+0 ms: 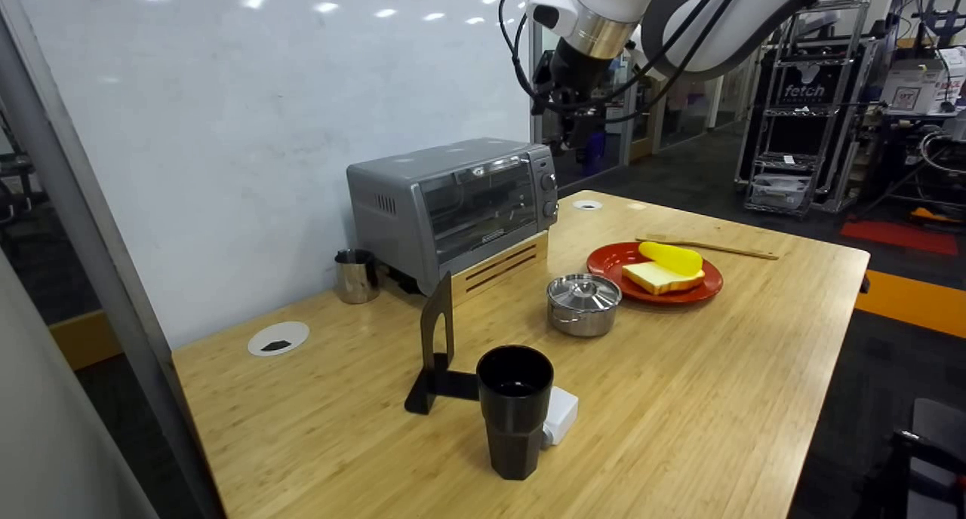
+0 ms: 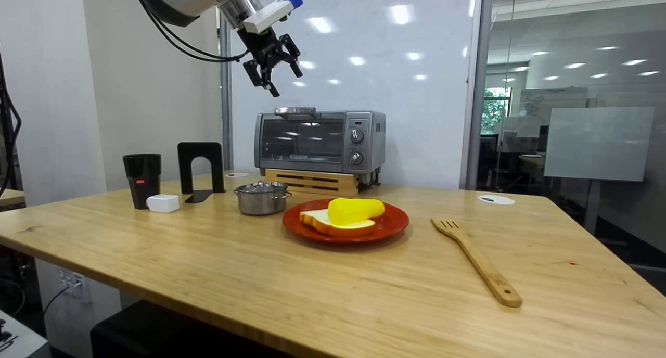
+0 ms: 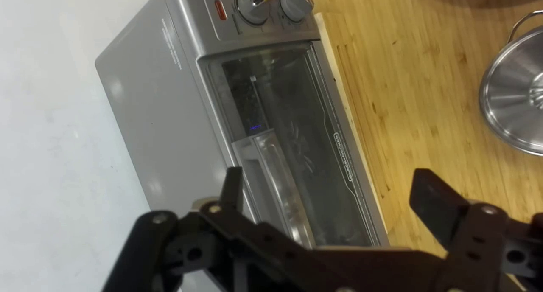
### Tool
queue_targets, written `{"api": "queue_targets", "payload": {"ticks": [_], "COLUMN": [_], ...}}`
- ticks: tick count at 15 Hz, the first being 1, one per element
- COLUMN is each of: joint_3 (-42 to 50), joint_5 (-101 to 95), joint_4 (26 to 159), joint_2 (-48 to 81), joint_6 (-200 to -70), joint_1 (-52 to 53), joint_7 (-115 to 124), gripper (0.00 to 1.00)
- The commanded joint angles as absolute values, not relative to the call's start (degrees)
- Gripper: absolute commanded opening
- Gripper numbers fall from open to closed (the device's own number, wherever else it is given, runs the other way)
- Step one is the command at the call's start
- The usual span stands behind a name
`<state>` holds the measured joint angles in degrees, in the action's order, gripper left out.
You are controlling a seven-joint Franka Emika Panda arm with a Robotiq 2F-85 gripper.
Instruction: Place the corn toy in the oven then close it
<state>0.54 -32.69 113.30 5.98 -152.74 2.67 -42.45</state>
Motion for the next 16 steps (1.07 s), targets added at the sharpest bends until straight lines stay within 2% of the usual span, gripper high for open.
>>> {"api": "queue_targets", "payload": {"ticks": [1,16], "joint_3": [-0.4,-2.2], "joint_5": [-31.5,-21.5], "joint_4": [113.6,103.5], "joint_2": [7.7,18.7], "joint_6": [-155.4,-155.8], "joint_1": [1.6,0.0], "joint_7": [-45.8,-64.7], "gripper": [1.0,1.0]}}
